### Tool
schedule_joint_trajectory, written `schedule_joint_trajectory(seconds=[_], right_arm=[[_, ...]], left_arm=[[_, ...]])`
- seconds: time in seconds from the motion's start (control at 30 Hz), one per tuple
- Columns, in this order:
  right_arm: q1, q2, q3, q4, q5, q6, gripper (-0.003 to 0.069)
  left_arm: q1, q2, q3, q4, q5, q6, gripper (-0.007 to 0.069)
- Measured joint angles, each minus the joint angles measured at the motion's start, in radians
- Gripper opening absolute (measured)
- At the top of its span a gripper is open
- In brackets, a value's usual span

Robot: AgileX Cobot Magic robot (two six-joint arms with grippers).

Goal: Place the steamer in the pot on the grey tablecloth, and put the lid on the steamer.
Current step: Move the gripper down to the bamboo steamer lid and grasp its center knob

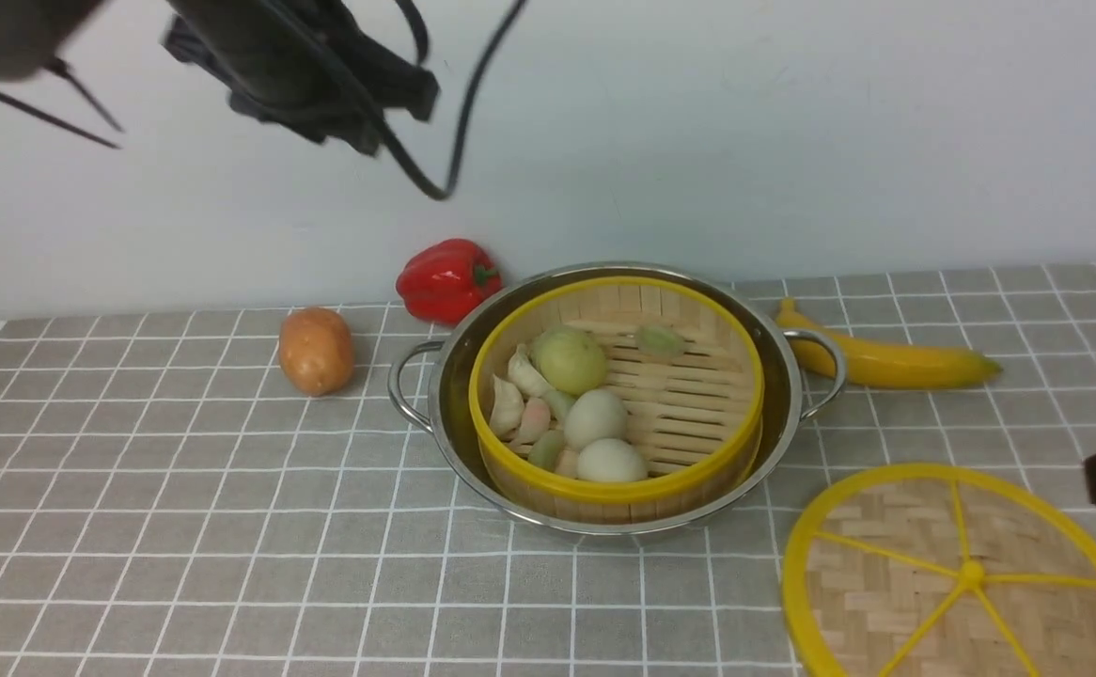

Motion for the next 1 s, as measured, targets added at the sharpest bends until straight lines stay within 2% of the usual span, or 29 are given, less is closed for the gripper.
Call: schedule_joint_trajectory(seconds=[0.03, 0.17, 0.27, 0.4, 0.5, 0.57, 0.6, 0.63, 0.67, 0.83, 1.0], right_arm=[[0.0, 0.018, 0.0, 0.0, -0.003, -0.005, 0.024], [0.034, 0.215, 0.0, -0.005, -0.063, -0.029, 0.024], [0.071, 0.301, -0.008, -0.029, -0.083, -0.03, 0.024], [0.108, 0.394, -0.038, -0.087, -0.086, 0.011, 0.024], [0.12, 0.451, -0.073, -0.152, -0.09, 0.081, 0.024], [0.12, 0.471, -0.084, -0.17, -0.09, 0.099, 0.024], [0.12, 0.472, -0.085, -0.172, -0.09, 0.099, 0.024], [0.12, 0.48, -0.089, -0.173, -0.09, 0.107, 0.024], [0.121, 0.484, -0.09, -0.173, -0.091, 0.11, 0.024], [0.121, 0.521, -0.091, -0.173, -0.095, 0.115, 0.024], [0.121, 0.566, -0.092, -0.174, -0.118, 0.115, 0.024]], left_arm=[[0.0, -0.007, 0.004, 0.0, 0.0, 0.0, 0.0193], [0.0, -0.199, 0.174, -0.051, 0.0, 0.016, 0.003], [0.0, -0.321, 0.326, -0.08, -0.022, 0.029, -0.0018], [0.0, -0.512, 0.592, -0.119, -0.204, 0.032, -0.0023], [0.0, -0.722, 0.882, -0.184, -0.447, 0.035, -0.0023], [0.0, -0.838, 1.033, -0.228, -0.576, 0.039, -0.0022], [0.0, -0.847, 1.047, -0.233, -0.588, 0.04, -0.0022], [0.0, -0.919, 1.168, -0.259, -0.693, 0.047, -0.0022], [0.0, -0.952, 1.217, -0.272, -0.735, 0.052, -0.0022], [0.0, -1.102, 1.437, -0.332, -0.889, 0.061, -0.002], [0.0, -1.161, 1.527, -0.394, -0.911, 0.062, -0.0019]])
